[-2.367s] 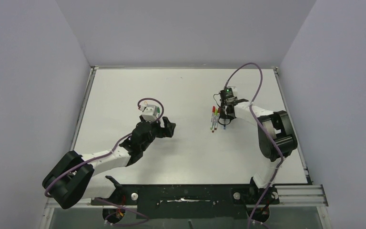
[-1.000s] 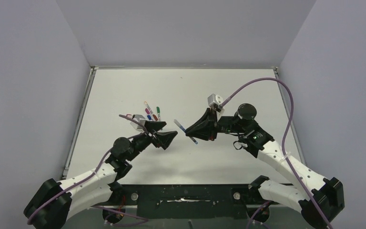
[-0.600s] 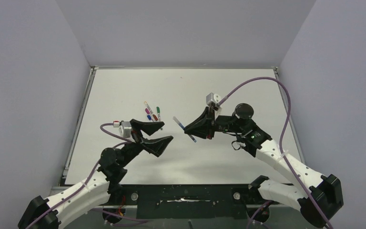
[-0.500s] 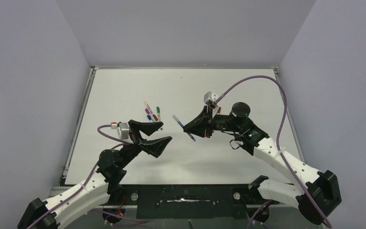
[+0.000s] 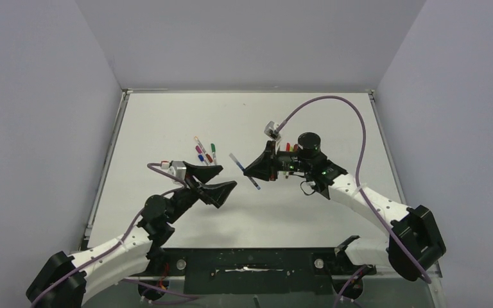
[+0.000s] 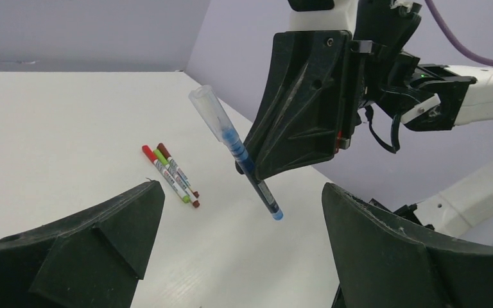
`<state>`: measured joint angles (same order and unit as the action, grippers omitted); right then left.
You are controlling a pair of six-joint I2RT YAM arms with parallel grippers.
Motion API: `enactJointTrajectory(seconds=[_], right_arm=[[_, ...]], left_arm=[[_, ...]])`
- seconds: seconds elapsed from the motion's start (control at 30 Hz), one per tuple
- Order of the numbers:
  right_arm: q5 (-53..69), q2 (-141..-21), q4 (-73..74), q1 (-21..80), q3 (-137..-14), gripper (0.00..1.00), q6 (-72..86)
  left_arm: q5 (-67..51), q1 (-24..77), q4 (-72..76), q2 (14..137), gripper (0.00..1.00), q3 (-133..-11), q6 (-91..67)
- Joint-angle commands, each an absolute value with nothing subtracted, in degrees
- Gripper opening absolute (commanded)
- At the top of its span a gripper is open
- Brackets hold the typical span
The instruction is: Open the pen caps
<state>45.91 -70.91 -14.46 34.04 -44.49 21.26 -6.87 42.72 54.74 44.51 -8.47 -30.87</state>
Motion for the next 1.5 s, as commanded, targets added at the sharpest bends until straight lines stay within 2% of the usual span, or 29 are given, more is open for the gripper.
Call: enactJointTrajectory(seconds=[0.0,0.3,0.67,0.77,0.9,1.27,1.37,1.47], right_arm=[[47.2,-72.1,-16.8,35.3,-48.1,0.00,21.4],[46.7,-75.3,-13.6,38.3,-50.4,0.00,19.0],[45.0,-78.2,-11.0,40.8,-52.5,0.00,17.0],[44.5,-78.2,-10.6,41.0,-52.6,0.00,16.6],[44.0,-78.6,-10.3,41.1,-52.8,0.00,16.4],[43.3,-80.3,-9.7,41.5,-53.6,0.00,16.1],[42.8,-80.8,-9.4,41.6,-53.9,0.00,15.9],[42.5,-81.1,-9.4,41.6,-53.9,0.00,15.9]], left_arm=[[-3.7,42.8,59.8,46.0,0.98,-9.3,-31.3],[2.0,41.0,59.9,45.4,0.98,-7.4,-35.4],[-3.5,34.4,70.7,52.6,0.96,-5.2,-45.7],[-5.9,32.6,74.1,54.9,0.86,-4.8,-48.0],[-8.3,32.1,75.7,57.3,0.66,-5.4,-48.7],[-10.5,32.1,80.0,62.4,0.54,-6.0,-50.6],[-10.8,32.0,80.8,63.3,0.47,-6.0,-51.0],[-11.3,31.9,80.9,64.0,0.36,-6.4,-51.5]])
